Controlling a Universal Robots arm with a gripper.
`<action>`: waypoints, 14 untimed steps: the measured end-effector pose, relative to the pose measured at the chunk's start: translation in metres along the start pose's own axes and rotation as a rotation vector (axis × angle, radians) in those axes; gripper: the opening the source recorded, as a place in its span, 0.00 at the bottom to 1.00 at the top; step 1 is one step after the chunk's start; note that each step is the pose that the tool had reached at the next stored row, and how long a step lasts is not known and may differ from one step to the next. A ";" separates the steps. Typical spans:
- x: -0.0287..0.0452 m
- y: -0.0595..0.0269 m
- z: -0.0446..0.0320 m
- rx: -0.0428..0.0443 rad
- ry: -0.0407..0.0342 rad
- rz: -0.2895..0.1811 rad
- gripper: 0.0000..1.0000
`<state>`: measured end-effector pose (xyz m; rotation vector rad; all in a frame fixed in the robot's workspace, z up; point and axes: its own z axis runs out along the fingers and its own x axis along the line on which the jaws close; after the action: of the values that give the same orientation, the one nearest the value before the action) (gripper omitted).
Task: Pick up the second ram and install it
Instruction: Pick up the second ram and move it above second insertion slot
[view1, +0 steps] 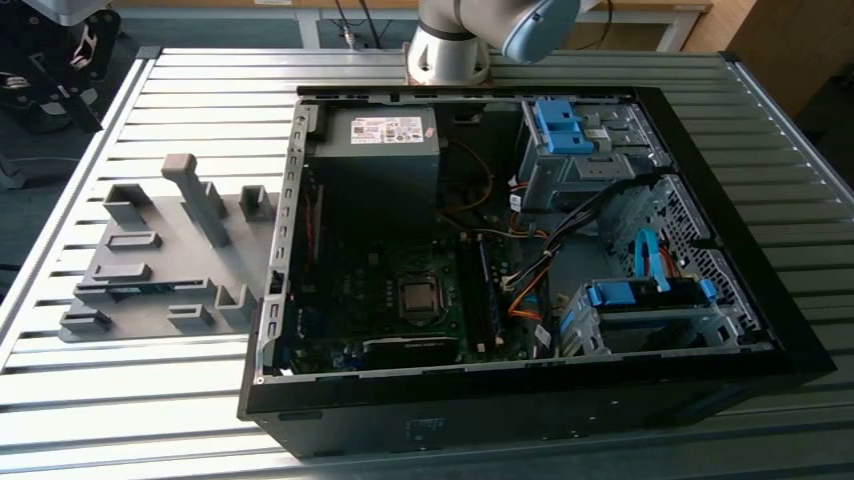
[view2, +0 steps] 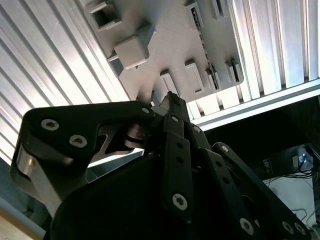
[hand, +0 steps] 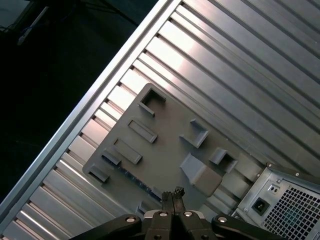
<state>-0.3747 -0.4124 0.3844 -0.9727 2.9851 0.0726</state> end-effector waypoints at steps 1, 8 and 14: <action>0.0000 0.0000 0.0000 0.0000 0.0000 0.000 0.11; 0.0000 0.0000 0.0000 0.0000 0.0000 0.001 0.11; 0.0000 0.0000 0.0000 0.0000 0.0000 0.003 0.24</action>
<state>-0.3747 -0.4124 0.3845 -0.9689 2.9864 0.0726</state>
